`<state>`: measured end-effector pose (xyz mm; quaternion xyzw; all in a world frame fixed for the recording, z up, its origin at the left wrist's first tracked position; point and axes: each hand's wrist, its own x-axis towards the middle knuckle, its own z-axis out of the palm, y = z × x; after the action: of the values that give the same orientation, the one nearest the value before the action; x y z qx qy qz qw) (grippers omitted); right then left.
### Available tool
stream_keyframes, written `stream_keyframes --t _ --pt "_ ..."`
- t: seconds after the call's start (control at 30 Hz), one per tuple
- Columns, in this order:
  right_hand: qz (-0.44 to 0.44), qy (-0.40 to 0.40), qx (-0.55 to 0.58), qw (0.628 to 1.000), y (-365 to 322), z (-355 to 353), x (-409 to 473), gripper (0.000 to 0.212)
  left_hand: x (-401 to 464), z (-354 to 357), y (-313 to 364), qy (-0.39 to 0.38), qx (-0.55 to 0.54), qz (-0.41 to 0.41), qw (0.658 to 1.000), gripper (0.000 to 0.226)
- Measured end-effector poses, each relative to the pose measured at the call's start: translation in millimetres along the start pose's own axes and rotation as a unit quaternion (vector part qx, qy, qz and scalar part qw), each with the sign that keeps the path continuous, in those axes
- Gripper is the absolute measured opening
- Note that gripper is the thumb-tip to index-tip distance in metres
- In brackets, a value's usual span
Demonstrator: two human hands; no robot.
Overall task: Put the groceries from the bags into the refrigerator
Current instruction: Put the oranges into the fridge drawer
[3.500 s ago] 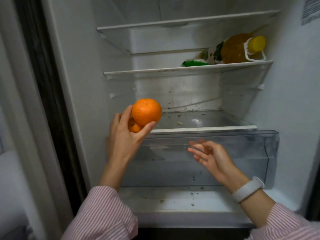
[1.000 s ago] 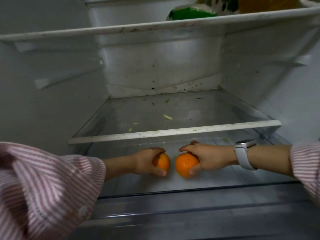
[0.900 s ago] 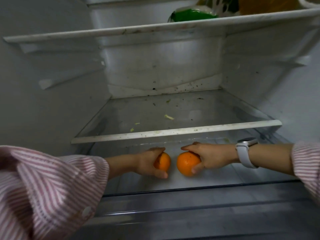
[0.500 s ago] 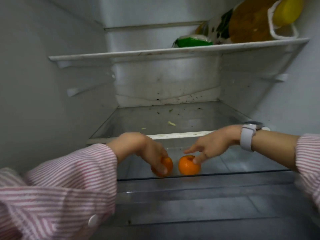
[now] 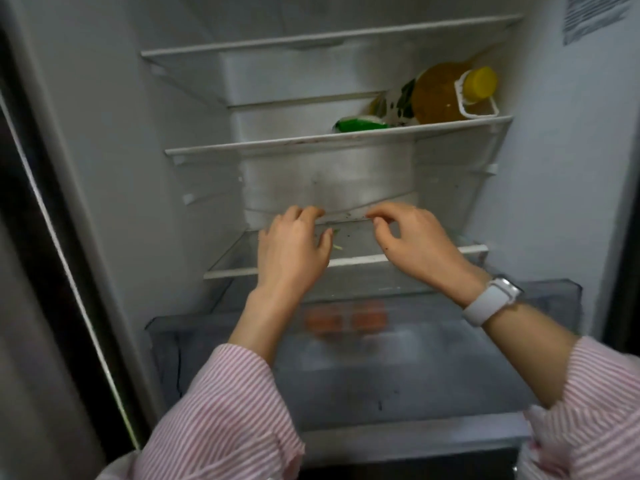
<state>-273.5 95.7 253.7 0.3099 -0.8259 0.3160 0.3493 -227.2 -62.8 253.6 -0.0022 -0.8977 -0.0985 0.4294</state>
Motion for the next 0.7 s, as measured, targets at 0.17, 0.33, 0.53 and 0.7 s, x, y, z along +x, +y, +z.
stream_keyframes --t 0.17,0.33,0.53,0.7 --pt "-0.056 0.139 0.078 0.986 -31 -9 -78 0.034 -98 -36 22 0.123 -0.020 -0.007 0.992 0.036" --pt "-0.048 0.034 0.167 0.984 -56 7 -206 0.034 -252 -49 35 0.061 0.003 -0.087 0.994 0.039" --pt "-0.006 -0.281 0.154 0.947 -101 40 -368 0.039 -450 -99 27 -0.148 0.128 -0.264 0.944 0.039" --pt "-0.082 -0.409 0.189 0.889 -187 58 -451 0.042 -572 -184 7 -0.243 0.217 -0.428 0.843 0.040"
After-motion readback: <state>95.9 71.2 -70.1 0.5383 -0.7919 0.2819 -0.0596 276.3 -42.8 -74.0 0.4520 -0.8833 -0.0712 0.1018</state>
